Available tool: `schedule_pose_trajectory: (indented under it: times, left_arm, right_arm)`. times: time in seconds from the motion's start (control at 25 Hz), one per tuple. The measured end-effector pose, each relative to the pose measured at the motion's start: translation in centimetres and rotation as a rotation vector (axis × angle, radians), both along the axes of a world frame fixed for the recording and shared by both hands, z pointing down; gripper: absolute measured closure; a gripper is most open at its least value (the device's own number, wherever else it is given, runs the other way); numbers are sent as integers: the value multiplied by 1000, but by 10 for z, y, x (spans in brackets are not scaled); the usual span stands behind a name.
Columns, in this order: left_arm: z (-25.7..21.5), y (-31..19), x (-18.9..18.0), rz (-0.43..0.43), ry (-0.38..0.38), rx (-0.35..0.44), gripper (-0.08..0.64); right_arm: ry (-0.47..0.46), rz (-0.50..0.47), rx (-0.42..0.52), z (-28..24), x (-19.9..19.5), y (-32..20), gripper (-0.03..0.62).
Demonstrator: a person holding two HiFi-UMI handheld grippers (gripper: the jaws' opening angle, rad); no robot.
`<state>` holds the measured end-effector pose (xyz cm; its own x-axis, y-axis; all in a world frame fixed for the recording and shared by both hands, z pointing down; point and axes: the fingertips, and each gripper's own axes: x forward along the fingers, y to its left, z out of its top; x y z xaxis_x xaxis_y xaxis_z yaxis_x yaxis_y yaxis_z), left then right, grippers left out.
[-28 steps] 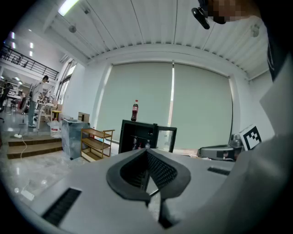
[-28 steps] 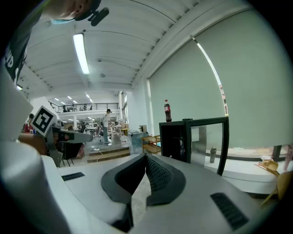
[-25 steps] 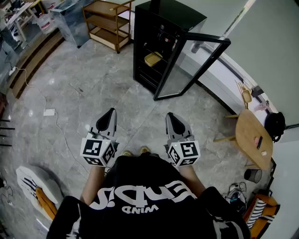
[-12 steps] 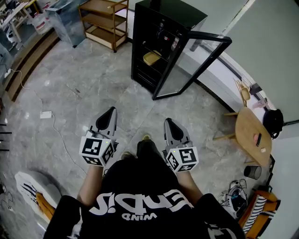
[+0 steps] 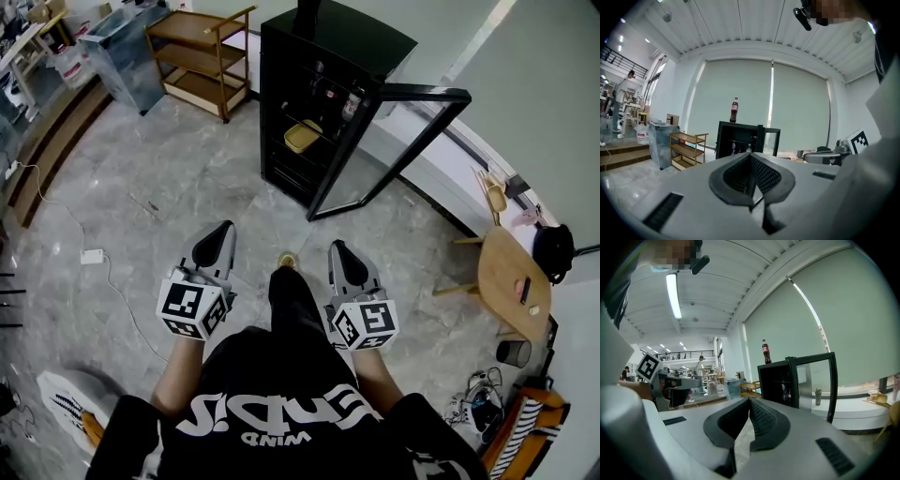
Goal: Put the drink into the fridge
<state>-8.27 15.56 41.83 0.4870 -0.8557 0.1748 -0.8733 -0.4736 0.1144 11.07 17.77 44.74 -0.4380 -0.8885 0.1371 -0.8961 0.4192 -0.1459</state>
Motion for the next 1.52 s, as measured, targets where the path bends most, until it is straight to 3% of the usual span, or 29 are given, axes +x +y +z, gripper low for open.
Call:
schedule_pose_trajectory:
  times: [0.68, 1.12, 1.52]
  left_arm:
    - [-28, -182, 21, -50, 27, -19, 552]
    - [-50, -242, 23, -54, 52, 3, 552]
    - [-51, -275, 11, 24, 55, 2, 552]
  right_arm:
    - [-32, -94, 6, -40, 11, -192, 568]
    - [-23, -142, -2, -46, 1, -250, 568]
    - [-50, -99, 87, -74, -21, -285, 566]
